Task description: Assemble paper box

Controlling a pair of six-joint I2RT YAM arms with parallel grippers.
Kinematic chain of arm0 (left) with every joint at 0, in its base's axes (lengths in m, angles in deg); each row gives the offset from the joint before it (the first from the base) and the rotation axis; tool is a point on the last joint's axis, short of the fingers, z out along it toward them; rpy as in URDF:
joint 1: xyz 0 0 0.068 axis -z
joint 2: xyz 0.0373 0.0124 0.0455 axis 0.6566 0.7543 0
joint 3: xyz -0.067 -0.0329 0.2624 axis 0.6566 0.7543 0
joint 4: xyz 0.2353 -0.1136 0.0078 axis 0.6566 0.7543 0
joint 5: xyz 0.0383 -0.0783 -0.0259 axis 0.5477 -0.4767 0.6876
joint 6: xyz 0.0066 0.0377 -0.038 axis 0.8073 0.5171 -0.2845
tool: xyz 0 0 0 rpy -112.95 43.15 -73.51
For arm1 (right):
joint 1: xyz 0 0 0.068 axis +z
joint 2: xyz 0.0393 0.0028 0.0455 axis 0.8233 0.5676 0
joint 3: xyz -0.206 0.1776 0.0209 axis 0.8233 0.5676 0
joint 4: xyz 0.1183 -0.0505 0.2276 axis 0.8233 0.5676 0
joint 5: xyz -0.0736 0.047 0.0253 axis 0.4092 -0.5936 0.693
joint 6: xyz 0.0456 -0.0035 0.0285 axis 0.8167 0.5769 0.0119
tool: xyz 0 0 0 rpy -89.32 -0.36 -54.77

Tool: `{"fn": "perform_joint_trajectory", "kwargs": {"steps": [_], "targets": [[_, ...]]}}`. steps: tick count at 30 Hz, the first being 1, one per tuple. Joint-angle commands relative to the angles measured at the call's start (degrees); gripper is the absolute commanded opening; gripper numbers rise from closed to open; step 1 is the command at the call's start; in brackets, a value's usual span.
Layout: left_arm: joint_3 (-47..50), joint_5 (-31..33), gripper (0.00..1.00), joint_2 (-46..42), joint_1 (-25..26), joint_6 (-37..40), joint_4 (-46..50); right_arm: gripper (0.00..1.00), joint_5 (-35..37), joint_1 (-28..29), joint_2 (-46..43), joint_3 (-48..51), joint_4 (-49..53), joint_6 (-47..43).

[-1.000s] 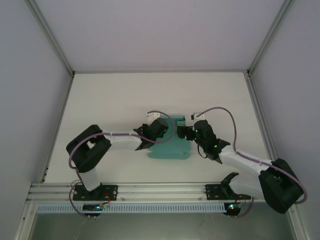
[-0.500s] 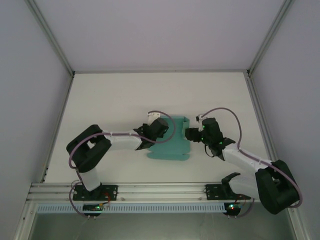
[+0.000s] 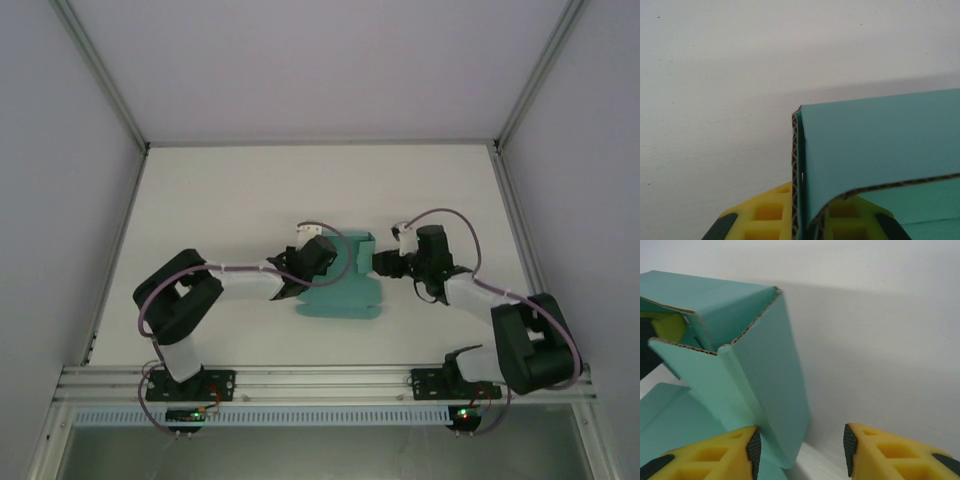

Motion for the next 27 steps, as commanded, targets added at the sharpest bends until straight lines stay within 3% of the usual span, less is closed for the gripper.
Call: {"fn": "perform_joint_trajectory", "kwargs": {"steps": [1,4,8,11,14,16,22,27], "targets": [[0.95,-1.96,0.0,2.85,-0.6,1.58,6.59,0.49,-4.0,1.67,2.45,-1.92,-3.27,-1.09],[0.89,-2.06,0.0,2.85,-0.56,1.74,6.53,0.48,-1.58,3.41,4.86,-2.79,-5.03,-0.2],[0.75,-2.16,0.0,2.94,-0.54,2.02,6.84,0.45,10.23,7.29,8.16,-5.39,-6.13,3.12],[0.59,-2.07,0.0,3.03,-0.5,1.9,7.23,0.3,22.76,10.03,10.68,-7.29,-6.0,8.14],[0.68,-2.14,0.0,2.93,-0.43,2.1,7.3,0.26,30.82,12.78,13.24,-8.84,-6.5,10.12],[0.59,-2.05,0.0,2.88,-0.43,2.1,7.69,0.18,37.43,14.97,14.87,-10.73,-4.65,11.61],[0.87,-1.38,0.0,2.07,-0.34,0.87,8.48,0.05,57.5,17.92,21.59,-19.85,15.5,26.19],[1.35,-0.57,0.0,1.62,-0.35,0.17,9.23,0.05,69.86,19.19,26.36,-26.65,32.78,36.35]]}}
